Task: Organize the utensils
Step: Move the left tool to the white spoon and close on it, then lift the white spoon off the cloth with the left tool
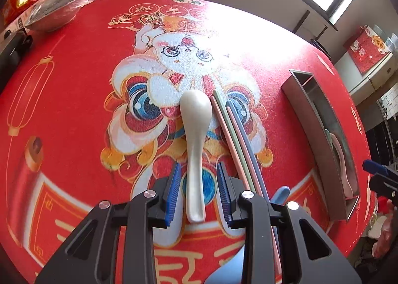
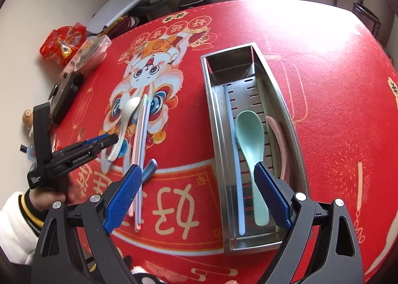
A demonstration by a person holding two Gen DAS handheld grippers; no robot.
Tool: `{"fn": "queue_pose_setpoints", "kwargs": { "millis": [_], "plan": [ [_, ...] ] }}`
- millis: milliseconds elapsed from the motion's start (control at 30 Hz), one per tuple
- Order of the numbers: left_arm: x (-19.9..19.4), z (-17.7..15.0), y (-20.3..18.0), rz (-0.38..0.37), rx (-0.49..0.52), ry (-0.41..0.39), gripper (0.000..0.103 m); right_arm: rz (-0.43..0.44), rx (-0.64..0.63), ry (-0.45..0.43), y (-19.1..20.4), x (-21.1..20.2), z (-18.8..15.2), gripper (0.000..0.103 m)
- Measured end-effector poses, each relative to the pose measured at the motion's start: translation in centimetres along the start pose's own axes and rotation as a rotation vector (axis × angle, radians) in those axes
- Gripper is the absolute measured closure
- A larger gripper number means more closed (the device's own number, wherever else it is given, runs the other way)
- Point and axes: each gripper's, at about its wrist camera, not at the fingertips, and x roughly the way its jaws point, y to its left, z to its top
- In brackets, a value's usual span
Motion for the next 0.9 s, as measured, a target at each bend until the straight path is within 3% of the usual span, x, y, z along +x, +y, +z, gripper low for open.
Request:
{"fn": "queue_pose_setpoints", "kwargs": {
  "millis": [200,400,667,900],
  "plan": [
    [2.1,1.8,0.6,-0.002,0.006,-0.002,0.075,-0.037,0.046,-0.007,-1.5,-0.7,-0.6,0.015],
    [2.6,2.5,0.7,-0.03,0.014,0.001,0.085,-0.056,0.09,-0.014,-2.5,-0.9,-0.8,0.015],
    [1.3,2.0,-0.1,-0.018,0.08,-0.004,0.097,-0.045,0.073,-0.011,-1.7,-0.6,-0.4,0.015],
    [0.9,1.0,-0.1,-0.049,0.085,0.031,0.098,-0.029,0.062,-0.003,-1.1,-0.2,-0.1,0.015]
  ]
}}
